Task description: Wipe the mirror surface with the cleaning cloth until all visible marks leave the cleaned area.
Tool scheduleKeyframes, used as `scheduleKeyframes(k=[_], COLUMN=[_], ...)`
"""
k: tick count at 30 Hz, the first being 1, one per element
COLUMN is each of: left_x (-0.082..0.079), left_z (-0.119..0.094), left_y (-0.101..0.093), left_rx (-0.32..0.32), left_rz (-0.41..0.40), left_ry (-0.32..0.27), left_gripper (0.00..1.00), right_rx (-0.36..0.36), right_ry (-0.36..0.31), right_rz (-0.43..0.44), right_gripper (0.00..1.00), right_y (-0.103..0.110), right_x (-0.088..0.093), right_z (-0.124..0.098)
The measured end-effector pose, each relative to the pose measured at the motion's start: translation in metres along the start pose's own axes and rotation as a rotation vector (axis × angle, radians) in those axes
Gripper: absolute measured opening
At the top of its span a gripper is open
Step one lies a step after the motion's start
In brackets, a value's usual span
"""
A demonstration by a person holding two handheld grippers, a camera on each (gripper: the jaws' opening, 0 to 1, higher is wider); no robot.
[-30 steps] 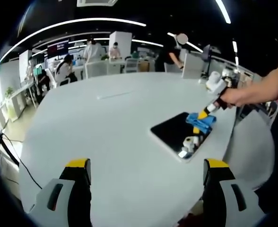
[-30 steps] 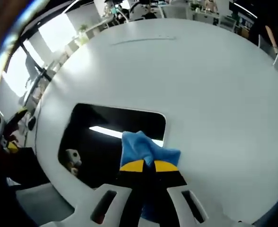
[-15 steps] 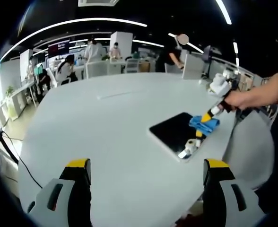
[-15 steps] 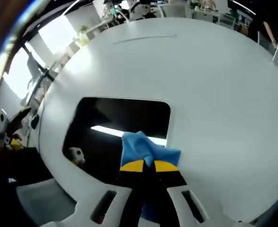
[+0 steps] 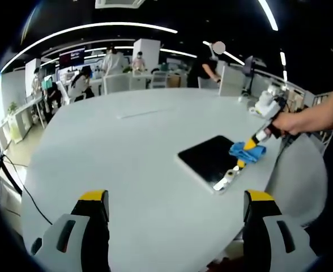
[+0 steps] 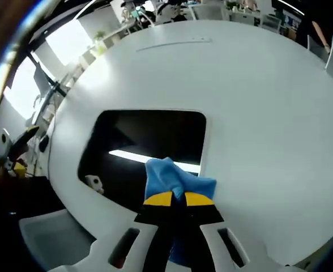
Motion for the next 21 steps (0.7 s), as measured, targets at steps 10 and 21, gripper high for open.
scheduleKeyframes(k=[10, 21], left_x=[-0.0001, 0.0012], left_z=[-0.0051, -0.0045], left_y=[0.0048, 0.0066], left_rx=[-0.008, -0.002], left_rz=[0.003, 0.011], left_ry=[-0.005, -0.007], left_gripper=[0.99, 0.99], right_rx=[0.005, 0.026], right_ry=[0.021, 0.035], right_rz=[0.029, 0.044], right_gripper=[0.0, 0.0], right_y=[0.0004, 0.005], right_x=[0.0042, 0.0033], right_z=[-0.0032, -0.0024])
Point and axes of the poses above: the point that each gripper's makers call its tool centre point, and the gripper's own axes: z roughly forward along the fingers, y roughly to its left, x roughly out of its underside, the point moved 9 cm from there along -z, roughly backward along the fingers, and after that the axes turned 11 degrees about -y, right-handed, at the moved point
